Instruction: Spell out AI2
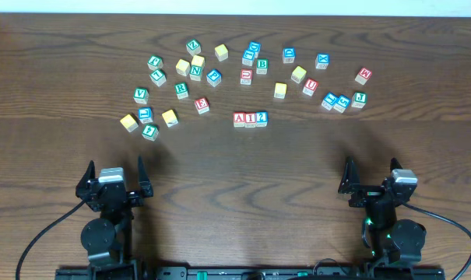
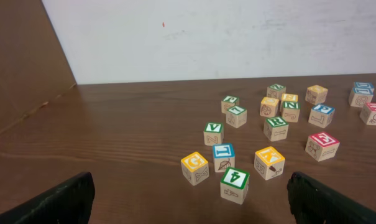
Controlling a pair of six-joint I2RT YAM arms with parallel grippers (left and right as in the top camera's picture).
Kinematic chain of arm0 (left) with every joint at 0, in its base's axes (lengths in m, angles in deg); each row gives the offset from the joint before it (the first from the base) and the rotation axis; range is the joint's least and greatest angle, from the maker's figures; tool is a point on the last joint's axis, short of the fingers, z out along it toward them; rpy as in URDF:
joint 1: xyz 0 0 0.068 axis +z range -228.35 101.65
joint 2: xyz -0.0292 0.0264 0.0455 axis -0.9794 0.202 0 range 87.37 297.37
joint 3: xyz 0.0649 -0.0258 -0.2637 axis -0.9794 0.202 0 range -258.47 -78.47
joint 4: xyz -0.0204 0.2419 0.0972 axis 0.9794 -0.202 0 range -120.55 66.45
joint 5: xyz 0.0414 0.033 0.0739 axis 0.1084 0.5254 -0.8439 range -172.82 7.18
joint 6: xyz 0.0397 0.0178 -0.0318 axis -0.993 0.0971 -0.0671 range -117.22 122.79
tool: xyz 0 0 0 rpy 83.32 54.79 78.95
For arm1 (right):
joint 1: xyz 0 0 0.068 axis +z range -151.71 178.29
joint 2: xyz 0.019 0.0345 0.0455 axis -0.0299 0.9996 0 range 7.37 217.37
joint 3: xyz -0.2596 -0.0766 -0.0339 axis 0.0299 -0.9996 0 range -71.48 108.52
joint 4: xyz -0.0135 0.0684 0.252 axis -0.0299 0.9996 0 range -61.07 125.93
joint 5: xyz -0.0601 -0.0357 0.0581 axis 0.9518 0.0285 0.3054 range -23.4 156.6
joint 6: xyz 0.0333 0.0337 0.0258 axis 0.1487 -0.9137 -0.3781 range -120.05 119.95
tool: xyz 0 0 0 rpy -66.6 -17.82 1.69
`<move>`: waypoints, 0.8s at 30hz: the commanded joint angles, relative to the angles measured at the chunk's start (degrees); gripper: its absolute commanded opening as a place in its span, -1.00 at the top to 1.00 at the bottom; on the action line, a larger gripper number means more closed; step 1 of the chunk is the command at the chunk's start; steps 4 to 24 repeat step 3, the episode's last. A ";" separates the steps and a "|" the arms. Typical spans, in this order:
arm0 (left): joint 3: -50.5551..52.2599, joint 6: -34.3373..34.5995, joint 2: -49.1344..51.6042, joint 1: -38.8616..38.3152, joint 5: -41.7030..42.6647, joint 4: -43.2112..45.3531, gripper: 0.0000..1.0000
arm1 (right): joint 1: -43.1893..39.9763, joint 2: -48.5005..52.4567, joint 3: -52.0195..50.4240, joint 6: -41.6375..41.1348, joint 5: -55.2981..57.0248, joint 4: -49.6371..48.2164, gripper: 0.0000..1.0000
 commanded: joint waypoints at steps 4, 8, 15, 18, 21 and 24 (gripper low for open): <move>0.50 -0.74 -0.24 -0.31 0.76 -2.56 -0.96 | -0.24 -0.37 -0.09 0.63 -0.33 0.22 -0.99; 0.50 -0.74 -0.24 -0.31 0.76 -2.56 -0.96 | -0.24 -0.37 -0.09 0.63 -0.33 0.22 -0.99; 0.50 -0.74 -0.24 -0.31 0.76 -2.56 -0.96 | -0.24 -0.37 -0.09 0.63 -0.33 0.22 -0.99; 0.50 -0.74 -0.24 -0.31 0.76 -2.56 -0.96 | -0.24 -0.37 -0.09 0.63 -0.33 0.22 -0.99; 0.50 -0.74 -0.24 -0.31 0.76 -2.56 -0.96 | -0.24 -0.37 -0.09 0.63 -0.33 0.22 -0.99; 0.50 -0.74 -0.24 -0.31 0.76 -2.56 -0.96 | -0.24 -0.37 -0.09 0.63 -0.33 0.22 -0.99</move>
